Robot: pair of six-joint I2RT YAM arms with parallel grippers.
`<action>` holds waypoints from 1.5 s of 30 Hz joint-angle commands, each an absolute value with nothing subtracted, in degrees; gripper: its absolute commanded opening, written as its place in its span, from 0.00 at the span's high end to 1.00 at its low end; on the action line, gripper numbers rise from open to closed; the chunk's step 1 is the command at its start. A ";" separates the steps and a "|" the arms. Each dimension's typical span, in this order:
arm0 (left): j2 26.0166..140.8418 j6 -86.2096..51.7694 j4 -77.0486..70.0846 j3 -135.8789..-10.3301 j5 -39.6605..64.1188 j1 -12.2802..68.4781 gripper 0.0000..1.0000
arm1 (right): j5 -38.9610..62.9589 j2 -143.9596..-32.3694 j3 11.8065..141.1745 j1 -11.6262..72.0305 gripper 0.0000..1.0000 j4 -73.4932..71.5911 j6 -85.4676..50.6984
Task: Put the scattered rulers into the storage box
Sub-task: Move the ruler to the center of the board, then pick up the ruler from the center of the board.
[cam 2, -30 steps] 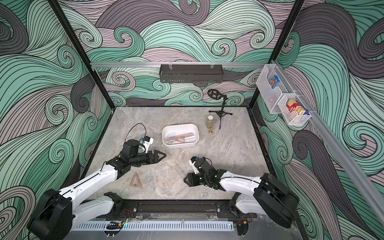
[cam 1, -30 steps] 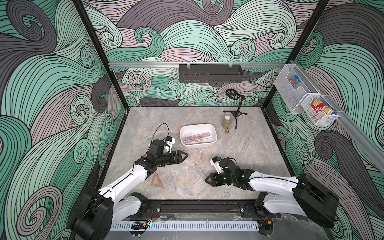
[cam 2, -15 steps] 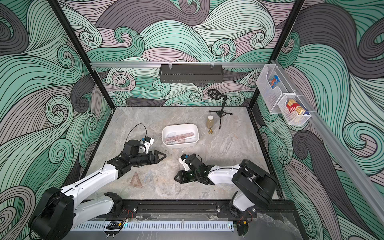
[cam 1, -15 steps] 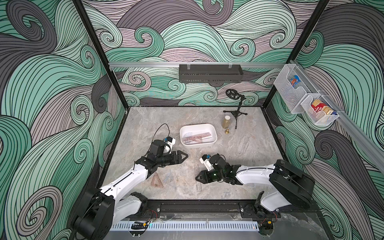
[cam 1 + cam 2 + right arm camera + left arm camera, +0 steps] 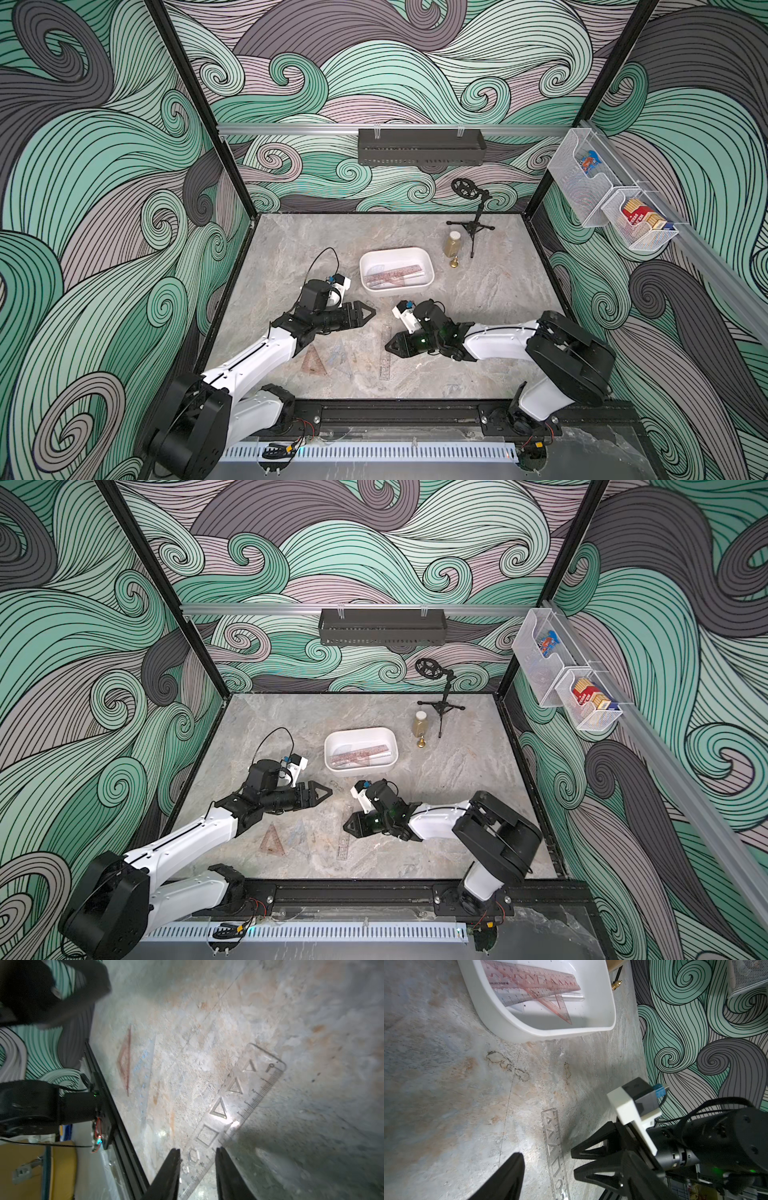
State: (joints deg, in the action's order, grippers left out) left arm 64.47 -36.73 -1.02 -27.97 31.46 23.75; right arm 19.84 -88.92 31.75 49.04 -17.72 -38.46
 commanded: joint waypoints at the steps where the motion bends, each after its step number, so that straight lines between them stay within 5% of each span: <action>1: 64.60 -39.38 -5.06 -24.73 35.68 23.39 0.24 | 20.00 -86.09 29.04 48.04 0.79 -25.25 -38.12; 10: 69.61 -42.51 -10.98 -20.24 39.11 24.22 0.36 | 21.82 -93.20 28.07 47.99 0.96 -36.52 -38.08; 20: 71.76 -44.41 -14.42 -19.51 39.15 26.40 0.43 | 22.89 -95.58 26.84 47.87 0.98 -37.86 -36.83; 28: 74.45 -44.52 -17.44 -20.69 40.88 31.39 0.66 | 23.07 -91.72 21.43 45.70 0.97 -42.06 -38.67; 45: 75.69 -44.58 -15.37 -20.81 37.88 31.03 0.65 | 26.64 -100.39 26.17 47.11 1.00 -44.12 -37.63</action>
